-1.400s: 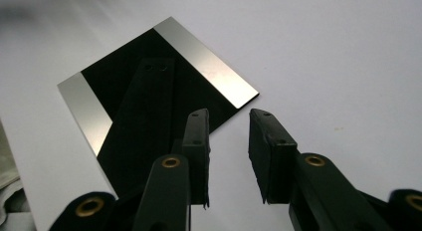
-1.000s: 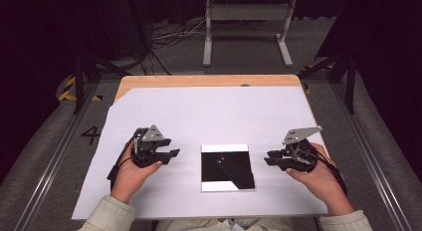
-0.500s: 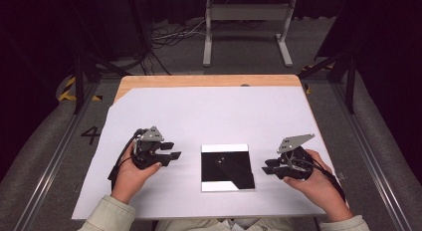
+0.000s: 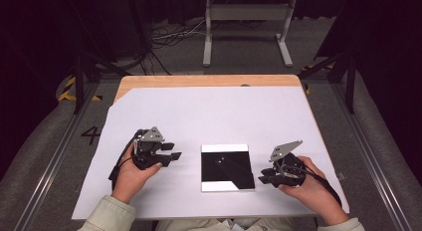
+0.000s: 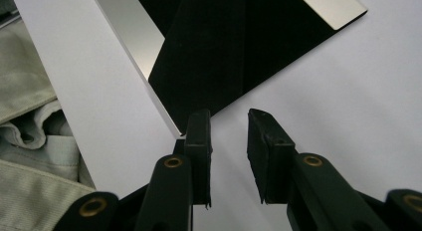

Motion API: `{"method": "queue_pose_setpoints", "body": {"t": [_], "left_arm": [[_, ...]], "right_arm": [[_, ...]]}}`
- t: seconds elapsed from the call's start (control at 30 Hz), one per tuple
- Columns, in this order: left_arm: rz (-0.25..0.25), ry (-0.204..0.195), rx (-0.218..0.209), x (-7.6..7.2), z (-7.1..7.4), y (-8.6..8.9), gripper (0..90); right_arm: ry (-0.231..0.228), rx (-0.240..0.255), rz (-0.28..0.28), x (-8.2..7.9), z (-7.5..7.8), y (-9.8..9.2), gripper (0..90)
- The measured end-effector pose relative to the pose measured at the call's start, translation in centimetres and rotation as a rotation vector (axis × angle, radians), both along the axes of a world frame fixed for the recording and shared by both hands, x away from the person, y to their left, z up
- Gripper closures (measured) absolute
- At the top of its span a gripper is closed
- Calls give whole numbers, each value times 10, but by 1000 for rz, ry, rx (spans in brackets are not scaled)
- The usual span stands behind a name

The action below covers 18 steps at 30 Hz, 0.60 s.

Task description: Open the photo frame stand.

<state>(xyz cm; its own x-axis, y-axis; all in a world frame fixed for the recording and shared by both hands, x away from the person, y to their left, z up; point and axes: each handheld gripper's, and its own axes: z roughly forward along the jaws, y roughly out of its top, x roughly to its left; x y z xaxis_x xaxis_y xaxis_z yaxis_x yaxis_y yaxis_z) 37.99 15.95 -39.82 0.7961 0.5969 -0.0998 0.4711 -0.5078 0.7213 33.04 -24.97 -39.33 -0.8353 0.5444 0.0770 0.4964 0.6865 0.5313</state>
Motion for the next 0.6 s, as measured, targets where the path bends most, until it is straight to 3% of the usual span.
{"method": "queue_pose_setpoints", "body": {"t": [0.6], "left_arm": [[9,-5,31,2,-3,-1,537]], "right_arm": [[83,-85,67,-3,-14,15,710]]}}
